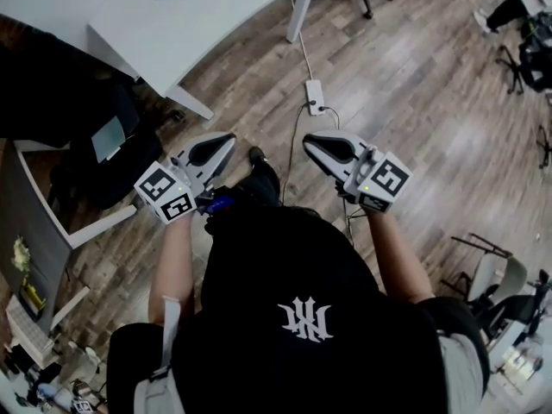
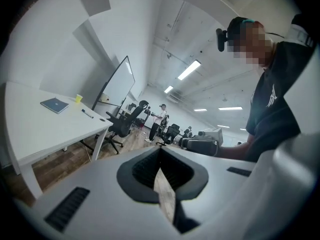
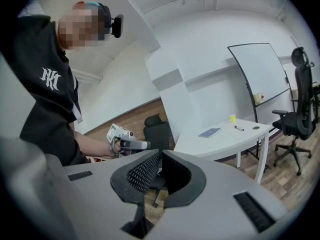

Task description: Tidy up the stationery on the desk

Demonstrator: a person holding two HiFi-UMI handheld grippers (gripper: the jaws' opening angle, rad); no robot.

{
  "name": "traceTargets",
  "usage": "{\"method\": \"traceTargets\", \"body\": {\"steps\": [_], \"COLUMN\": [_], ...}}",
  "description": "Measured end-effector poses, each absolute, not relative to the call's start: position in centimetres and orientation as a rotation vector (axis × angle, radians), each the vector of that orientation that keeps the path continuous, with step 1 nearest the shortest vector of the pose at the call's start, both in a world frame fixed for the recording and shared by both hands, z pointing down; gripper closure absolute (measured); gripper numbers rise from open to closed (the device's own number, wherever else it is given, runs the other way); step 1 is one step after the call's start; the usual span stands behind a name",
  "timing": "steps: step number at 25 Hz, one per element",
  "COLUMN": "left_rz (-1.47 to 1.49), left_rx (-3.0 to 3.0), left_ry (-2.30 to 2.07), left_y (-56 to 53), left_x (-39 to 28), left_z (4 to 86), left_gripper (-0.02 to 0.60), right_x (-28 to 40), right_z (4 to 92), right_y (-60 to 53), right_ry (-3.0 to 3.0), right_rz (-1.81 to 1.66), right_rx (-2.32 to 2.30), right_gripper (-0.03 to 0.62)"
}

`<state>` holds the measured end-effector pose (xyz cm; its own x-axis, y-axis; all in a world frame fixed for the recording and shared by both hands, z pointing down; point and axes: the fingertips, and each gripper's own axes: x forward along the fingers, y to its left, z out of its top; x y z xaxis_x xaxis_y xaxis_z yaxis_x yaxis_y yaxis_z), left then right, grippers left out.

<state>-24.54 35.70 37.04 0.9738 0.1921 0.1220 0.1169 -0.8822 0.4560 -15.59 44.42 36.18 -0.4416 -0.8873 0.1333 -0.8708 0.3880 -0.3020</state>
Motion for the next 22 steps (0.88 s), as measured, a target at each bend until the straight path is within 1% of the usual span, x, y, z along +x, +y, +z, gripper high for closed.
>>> {"method": "traceTargets", "body": {"steps": [10, 15, 22], "left_rz": [0.197, 0.177, 0.147], "left_rx": [2.659, 2.672, 2.666], "left_ry": [0.272, 0.29, 0.238], "left_y": [27.8, 25.7, 22.5], "left_x": [-18.8, -16.8, -16.4], "left_z": [35.8, 35.4, 35.5], "left_gripper": [0.578, 0.578, 0.578], "right_x": [-10.7, -9.3, -8.1], "right_z": [34.2, 34.1, 34.6], "right_y": [34.5, 32.4, 29.4], "right_ry": [2.596, 2.592, 2.604], "right_rz": [-0.477, -0.48, -0.526], "right_rx": [-1.633, -1.628, -1.6], "right_gripper": [0.548, 0.548, 0.548]}}
